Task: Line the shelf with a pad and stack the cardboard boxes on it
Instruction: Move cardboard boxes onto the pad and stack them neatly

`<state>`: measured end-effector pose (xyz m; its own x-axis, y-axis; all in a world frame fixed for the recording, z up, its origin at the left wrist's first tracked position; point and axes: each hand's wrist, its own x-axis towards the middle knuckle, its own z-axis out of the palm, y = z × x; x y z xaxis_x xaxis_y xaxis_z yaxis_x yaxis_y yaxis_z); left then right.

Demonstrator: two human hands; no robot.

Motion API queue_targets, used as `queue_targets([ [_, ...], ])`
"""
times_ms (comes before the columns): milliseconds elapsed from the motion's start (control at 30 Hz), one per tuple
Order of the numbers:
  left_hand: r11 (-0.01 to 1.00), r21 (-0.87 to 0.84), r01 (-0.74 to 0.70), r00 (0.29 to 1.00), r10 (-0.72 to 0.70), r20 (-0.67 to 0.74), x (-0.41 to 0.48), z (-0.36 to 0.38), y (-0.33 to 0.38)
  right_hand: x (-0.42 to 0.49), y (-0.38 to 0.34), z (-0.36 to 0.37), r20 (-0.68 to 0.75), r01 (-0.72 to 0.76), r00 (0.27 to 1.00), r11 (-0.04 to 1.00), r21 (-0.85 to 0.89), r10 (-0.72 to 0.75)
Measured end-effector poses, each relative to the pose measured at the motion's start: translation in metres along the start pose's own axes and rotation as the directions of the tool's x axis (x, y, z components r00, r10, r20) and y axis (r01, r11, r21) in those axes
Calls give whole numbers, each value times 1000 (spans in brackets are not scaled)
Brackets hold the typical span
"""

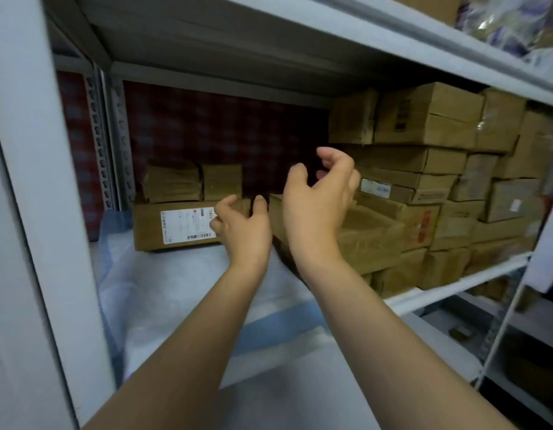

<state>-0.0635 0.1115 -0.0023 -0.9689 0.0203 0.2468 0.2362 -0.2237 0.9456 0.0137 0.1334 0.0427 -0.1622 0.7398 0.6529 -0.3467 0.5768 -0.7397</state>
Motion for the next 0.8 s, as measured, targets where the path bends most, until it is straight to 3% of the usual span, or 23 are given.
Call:
queue_targets([
  [167, 985, -30, 173, 982, -170, 77, -11, 22, -14, 11, 37, -62, -234, -309, 929, 949, -64, 287],
  [300, 956, -25, 292, 945, -285, 164, -13, 43, -23, 23, 51, -87, -256, -597, 798, 772, -218, 545],
  [400, 924, -73, 375, 907, -350, 236, -11, 55, -25, 32, 54, -100, -192, -679, 733, 688, -256, 652],
  [600, 857, -25, 514, 844, -500, 192, 107, 102, -104, 44, 68, -98, 39, -907, 420, 417, 59, 907],
  [667, 846, -67, 529, 829, -499, 254, 130, 101, -116, 48, 69, -101, 116, -929, 370, 363, 76, 922],
  [800, 861, 21, 509, 814, -489, 315, 87, 91, -63, 60, 80, -105, 187, -951, 307, 305, 43, 933],
])
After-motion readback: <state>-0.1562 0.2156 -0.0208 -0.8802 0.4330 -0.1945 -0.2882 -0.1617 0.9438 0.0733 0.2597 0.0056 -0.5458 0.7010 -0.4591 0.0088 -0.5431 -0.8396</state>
